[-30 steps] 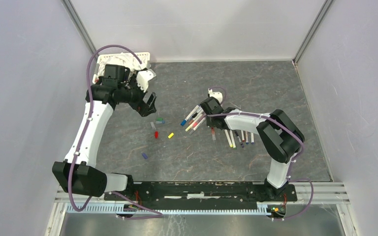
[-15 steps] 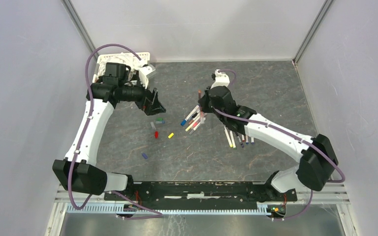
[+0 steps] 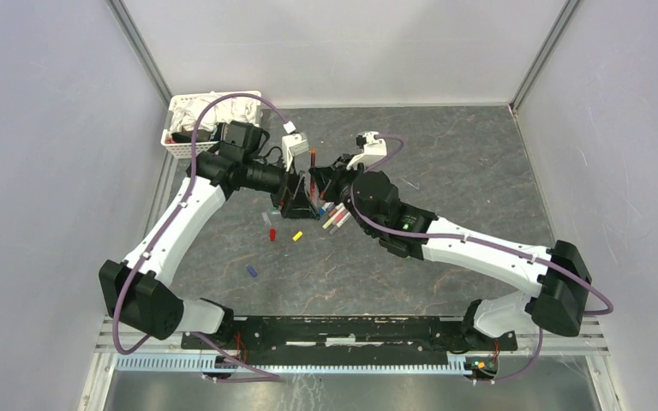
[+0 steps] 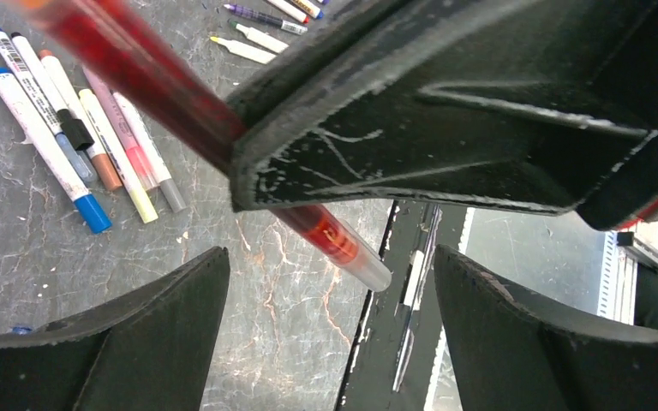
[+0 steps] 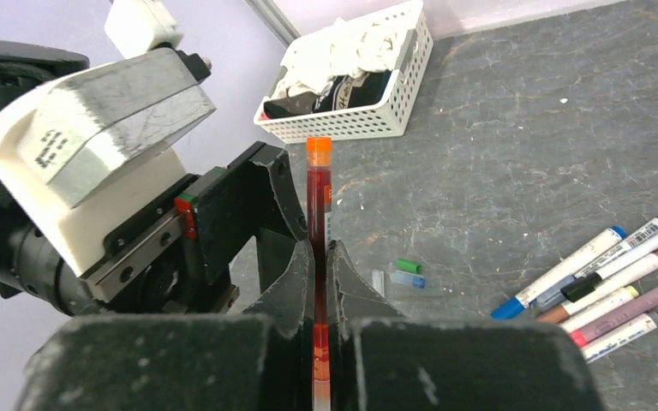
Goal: Open the pen caps
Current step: Open the pen cap from the pen.
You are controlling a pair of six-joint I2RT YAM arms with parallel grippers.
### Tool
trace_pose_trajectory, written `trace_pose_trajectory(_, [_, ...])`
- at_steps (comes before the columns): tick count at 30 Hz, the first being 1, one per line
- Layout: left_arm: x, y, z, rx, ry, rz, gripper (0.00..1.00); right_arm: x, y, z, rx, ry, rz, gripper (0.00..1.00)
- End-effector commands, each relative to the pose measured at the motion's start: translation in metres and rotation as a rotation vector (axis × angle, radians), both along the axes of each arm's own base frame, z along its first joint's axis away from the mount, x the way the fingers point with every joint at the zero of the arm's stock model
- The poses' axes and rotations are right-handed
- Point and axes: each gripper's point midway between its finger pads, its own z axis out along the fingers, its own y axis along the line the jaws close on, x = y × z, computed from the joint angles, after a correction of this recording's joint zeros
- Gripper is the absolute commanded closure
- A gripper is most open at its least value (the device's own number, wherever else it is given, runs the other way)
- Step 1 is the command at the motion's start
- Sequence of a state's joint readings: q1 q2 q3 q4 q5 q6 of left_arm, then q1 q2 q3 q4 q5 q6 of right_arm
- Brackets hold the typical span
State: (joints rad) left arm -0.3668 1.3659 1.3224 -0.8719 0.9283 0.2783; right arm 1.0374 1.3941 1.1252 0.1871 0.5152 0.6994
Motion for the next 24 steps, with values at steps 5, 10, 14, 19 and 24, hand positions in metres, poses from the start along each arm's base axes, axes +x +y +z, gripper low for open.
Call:
trace_pose_trajectory(5, [0.006, -0.008, 0.009, -0.058, -0.006, 0.003, 0.32, -0.003, -0.02, 0.027, 0.101, -0.058, -0.107, 1.0])
trace_pose_trajectory(10, [0.009, -0.006, 0.001, -0.033, -0.014, 0.013, 0.81, -0.006, -0.022, 0.019, 0.09, -0.051, -0.12, 1.0])
trace_pose_trajectory(14, [0.012, -0.001, -0.003, 0.004, -0.037, 0.025, 0.97, -0.007, -0.026, 0.015, 0.084, -0.05, -0.131, 1.0])
trace_pose_trajectory(19, [0.012, 0.007, -0.004, 0.057, -0.089, 0.012, 0.98, -0.01, -0.02, 0.022, 0.051, -0.06, -0.08, 0.63])
trace_pose_trajectory(24, [0.017, 0.039, -0.015, 0.253, -0.266, -0.033, 0.98, 0.003, -0.038, 0.026, 0.0, -0.008, 0.035, 0.48])
